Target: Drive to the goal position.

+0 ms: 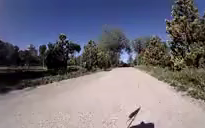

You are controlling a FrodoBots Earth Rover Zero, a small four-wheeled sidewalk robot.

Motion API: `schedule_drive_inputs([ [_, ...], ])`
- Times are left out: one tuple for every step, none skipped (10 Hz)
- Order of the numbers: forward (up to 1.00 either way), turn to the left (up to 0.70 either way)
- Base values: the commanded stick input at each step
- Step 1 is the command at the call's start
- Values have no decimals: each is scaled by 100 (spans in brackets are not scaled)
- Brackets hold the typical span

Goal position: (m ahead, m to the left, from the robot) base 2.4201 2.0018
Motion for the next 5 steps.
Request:
schedule_drive_inputs([
  [100, 4],
  [100, -20],
  [100, -13],
  [100, -12],
  [100, -36],
])
